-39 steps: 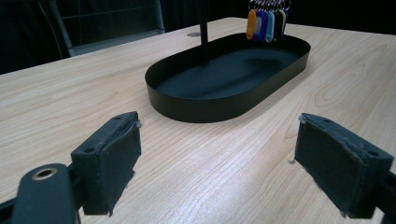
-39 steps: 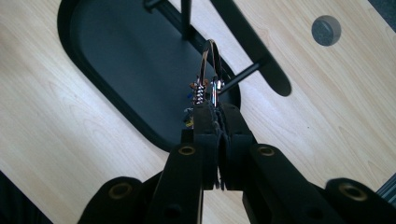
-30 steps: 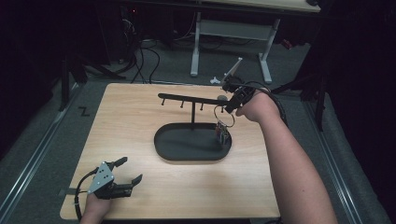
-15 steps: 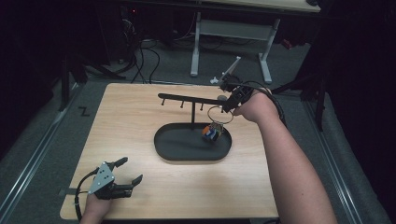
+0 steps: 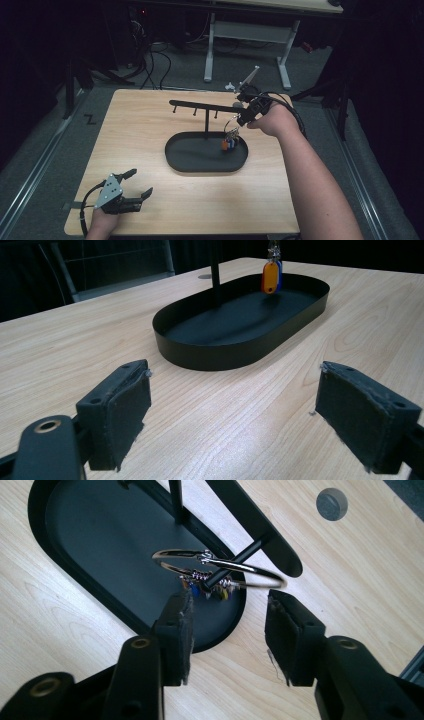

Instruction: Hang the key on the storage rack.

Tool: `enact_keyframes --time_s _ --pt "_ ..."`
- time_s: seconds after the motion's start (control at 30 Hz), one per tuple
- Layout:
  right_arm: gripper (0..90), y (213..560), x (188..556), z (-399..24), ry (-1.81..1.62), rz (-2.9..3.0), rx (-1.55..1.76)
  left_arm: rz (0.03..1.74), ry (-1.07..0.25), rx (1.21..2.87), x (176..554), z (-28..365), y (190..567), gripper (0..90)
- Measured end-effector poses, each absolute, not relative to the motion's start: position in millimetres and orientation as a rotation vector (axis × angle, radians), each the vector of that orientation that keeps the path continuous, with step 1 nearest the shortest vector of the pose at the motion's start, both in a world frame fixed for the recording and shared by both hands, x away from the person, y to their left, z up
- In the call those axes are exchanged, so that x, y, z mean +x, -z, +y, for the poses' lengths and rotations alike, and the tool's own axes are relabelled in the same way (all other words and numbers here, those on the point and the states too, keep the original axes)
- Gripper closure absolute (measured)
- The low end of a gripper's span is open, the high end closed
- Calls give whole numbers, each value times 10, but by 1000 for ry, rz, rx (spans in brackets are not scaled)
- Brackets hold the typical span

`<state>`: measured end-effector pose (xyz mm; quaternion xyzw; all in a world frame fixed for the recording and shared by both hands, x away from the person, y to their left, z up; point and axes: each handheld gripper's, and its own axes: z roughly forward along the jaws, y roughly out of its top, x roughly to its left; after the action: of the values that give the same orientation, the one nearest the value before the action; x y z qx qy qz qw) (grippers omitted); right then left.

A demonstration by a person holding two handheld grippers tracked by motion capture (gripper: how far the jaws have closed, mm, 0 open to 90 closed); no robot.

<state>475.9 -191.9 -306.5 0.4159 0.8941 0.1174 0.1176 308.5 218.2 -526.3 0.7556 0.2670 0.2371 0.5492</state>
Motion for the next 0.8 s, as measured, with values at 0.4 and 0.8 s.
enact_keyframes --time_s 0.4,0.8 --pt "330 3201 4719 -1970 -353 2606 1252 631 -565 1786 3085 2177 5266 150" --pt "269 3435 4606 -2050 -371 2599 1272 626 -568 1790 3078 2174 5267 150"
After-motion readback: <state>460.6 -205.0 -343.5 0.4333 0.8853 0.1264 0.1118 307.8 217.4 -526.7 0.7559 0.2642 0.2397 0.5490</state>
